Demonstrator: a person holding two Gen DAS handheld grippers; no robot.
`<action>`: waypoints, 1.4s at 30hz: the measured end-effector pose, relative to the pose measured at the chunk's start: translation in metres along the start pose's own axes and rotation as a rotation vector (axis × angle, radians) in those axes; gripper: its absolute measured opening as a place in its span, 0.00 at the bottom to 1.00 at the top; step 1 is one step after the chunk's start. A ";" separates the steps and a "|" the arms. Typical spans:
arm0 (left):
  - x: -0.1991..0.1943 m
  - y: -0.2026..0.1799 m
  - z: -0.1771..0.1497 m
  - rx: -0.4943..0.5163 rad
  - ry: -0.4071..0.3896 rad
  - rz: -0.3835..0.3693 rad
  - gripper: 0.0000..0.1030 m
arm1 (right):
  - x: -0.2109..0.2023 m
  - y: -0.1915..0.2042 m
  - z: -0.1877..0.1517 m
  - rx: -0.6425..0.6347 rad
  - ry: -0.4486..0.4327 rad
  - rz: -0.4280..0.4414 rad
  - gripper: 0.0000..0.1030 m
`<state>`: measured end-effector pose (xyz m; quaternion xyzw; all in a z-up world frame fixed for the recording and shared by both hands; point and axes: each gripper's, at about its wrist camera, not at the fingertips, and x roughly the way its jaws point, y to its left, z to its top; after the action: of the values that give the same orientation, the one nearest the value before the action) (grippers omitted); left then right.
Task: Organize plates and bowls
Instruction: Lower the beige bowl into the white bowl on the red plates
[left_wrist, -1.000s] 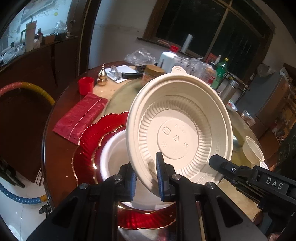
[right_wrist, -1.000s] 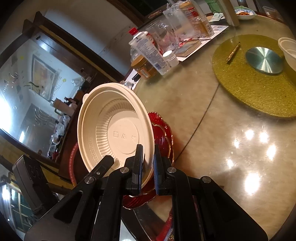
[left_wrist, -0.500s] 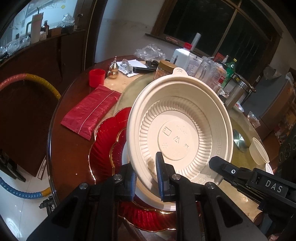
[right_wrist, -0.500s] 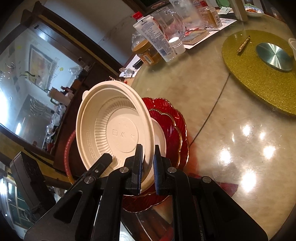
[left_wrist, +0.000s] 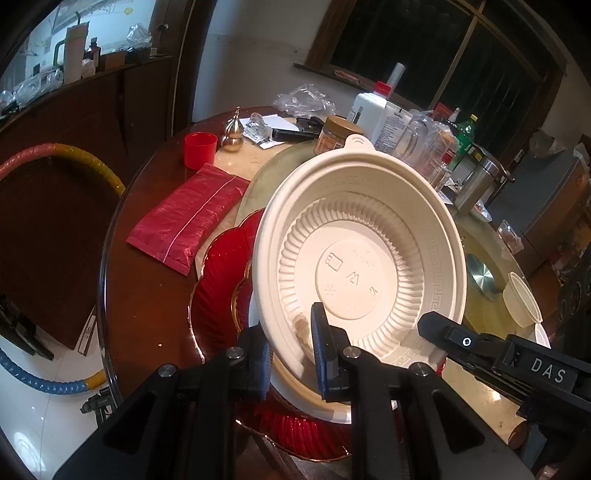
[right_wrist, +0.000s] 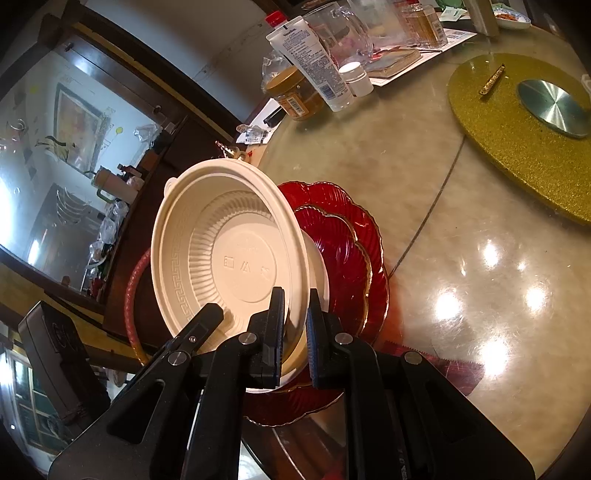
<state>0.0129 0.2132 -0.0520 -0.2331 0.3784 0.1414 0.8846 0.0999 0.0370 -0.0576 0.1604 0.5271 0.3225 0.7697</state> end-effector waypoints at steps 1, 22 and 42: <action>0.000 0.000 0.000 0.001 -0.001 0.001 0.17 | 0.000 0.000 0.000 0.000 0.001 -0.001 0.10; -0.004 0.001 0.000 -0.015 -0.013 0.033 0.18 | 0.000 -0.002 -0.002 0.010 0.040 0.026 0.12; -0.008 0.002 0.002 -0.037 -0.042 0.060 0.20 | -0.010 0.003 -0.002 -0.015 0.022 0.025 0.14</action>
<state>0.0081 0.2154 -0.0452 -0.2348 0.3637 0.1797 0.8833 0.0950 0.0327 -0.0491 0.1577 0.5310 0.3376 0.7610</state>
